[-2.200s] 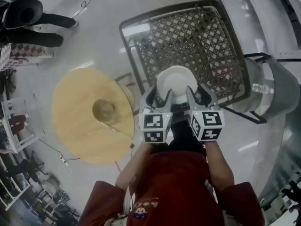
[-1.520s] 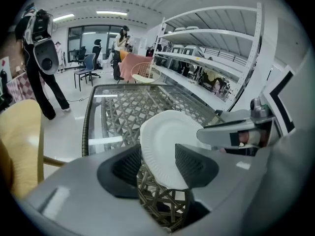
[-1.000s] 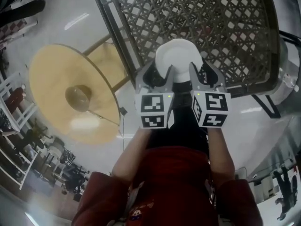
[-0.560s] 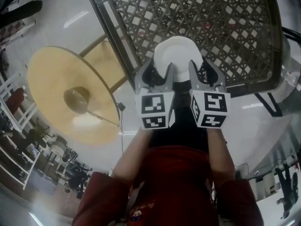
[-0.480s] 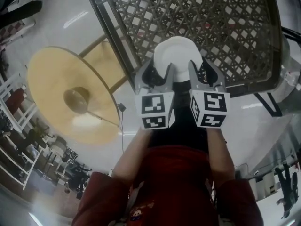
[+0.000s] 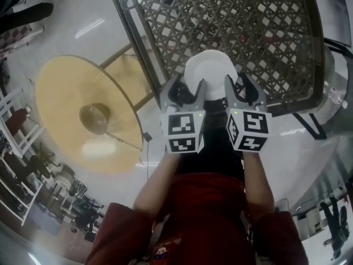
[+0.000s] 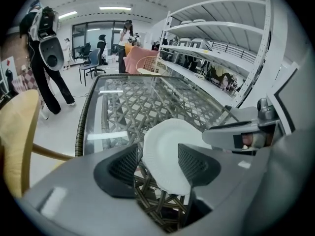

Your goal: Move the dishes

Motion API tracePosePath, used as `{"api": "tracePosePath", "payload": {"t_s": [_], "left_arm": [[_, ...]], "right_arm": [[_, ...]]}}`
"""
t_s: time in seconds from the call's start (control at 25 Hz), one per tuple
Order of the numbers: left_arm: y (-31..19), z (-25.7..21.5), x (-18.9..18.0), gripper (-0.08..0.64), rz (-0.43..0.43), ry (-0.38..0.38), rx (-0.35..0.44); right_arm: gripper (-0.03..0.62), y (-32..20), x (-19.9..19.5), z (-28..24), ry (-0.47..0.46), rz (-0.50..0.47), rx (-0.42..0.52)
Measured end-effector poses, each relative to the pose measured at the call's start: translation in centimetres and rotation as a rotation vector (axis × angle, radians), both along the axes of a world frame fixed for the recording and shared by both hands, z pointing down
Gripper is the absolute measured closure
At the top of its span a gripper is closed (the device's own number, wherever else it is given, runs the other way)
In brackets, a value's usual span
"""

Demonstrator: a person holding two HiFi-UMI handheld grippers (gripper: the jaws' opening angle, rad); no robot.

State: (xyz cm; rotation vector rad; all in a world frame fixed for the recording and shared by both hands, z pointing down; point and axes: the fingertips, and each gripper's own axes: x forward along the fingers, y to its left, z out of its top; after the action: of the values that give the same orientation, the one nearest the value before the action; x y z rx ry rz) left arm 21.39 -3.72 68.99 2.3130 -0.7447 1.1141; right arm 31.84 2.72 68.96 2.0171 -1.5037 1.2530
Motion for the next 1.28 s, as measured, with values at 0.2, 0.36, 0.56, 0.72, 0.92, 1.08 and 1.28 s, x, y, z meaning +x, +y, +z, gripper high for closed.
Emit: {"api": "tracePosePath", "payload": {"t_s": [0.2,0.36,0.56,0.72,0.92,1.08,1.28], "left_arm": [[-0.9,-2.9,-0.1,0.291,-0.015,0.043,0.032],[-1.6,-5.2,-0.3,0.291,-0.023,0.078,0.062],[-2.5,-9.2,-1.0,0.291,-0.041,0.13,0.116],[-3.7,-12.5,-1.7,0.291,-0.069,0.175,0.173],[-5.0,-15.7,-4.0,0.291,-0.107,0.208,0.231],[-6.1,-18.4,-6.6,0.291,-0.157,0.234,0.276],[-6.3,-21.5,-10.0,0.291,-0.218,0.265,0.346]], "right_arm": [[0.425,-0.7,-0.4,-2.8,0.033,-0.014,0.03],[0.425,-1.6,-0.8,-5.5,0.063,-0.025,0.066],[0.425,-2.4,-1.7,-9.5,0.106,-0.048,0.121],[0.425,-3.4,-2.6,-12.9,0.146,-0.071,0.175],[0.425,-4.9,-4.9,-16.5,0.183,-0.118,0.242],[0.425,-6.6,-6.8,-19.4,0.212,-0.166,0.293],[0.425,-7.7,-9.6,-22.8,0.237,-0.217,0.375]]}}
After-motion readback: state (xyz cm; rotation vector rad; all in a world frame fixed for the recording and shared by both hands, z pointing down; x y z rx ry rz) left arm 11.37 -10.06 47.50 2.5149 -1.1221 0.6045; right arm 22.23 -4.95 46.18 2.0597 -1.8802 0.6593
